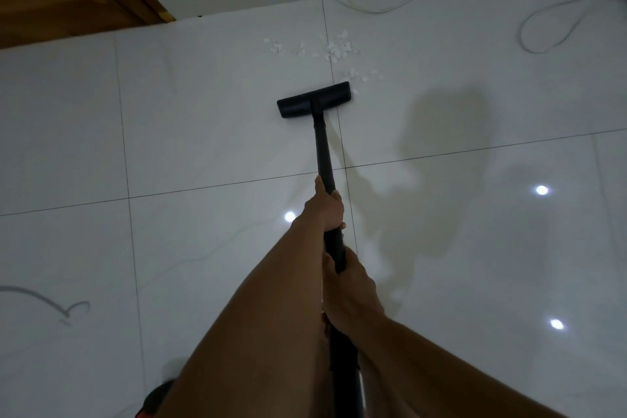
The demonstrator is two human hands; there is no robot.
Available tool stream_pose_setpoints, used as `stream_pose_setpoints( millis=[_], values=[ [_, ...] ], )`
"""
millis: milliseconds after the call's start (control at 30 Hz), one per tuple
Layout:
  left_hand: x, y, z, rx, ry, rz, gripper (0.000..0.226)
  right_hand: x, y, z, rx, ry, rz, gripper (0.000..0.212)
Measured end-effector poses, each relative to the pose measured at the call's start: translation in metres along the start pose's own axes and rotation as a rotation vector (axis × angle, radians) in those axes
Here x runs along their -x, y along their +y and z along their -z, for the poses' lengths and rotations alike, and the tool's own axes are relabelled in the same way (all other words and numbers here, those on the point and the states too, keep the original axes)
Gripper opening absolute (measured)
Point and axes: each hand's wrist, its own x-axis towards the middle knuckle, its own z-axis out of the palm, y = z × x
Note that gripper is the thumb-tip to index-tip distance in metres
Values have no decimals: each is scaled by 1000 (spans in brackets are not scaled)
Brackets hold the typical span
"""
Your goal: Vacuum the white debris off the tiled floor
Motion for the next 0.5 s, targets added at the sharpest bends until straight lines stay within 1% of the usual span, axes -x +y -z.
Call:
stream_pose_setpoints(
  millis=[67,133,233,300,400,500],
  values=[
    [23,-4,-9,-59,-9,-16,64,15,15,5,22,2,-8,42],
    [39,-12,-21,-102,-21,-14,64,23,36,2,93,3,-42,55],
    [48,-30,-41,-124,-45,20,65,27,69,-6,158,2,-92,57],
    [46,-43,-56,-119,-57,44,66,27,88,-10,189,17,-122,63],
    [25,-68,-80,-149,-60,24,74,36,98,-7,205,43,-102,67],
    [-44,-102,-117,-164,-94,69,81,45,91,3,179,53,-102,63]
  ],
)
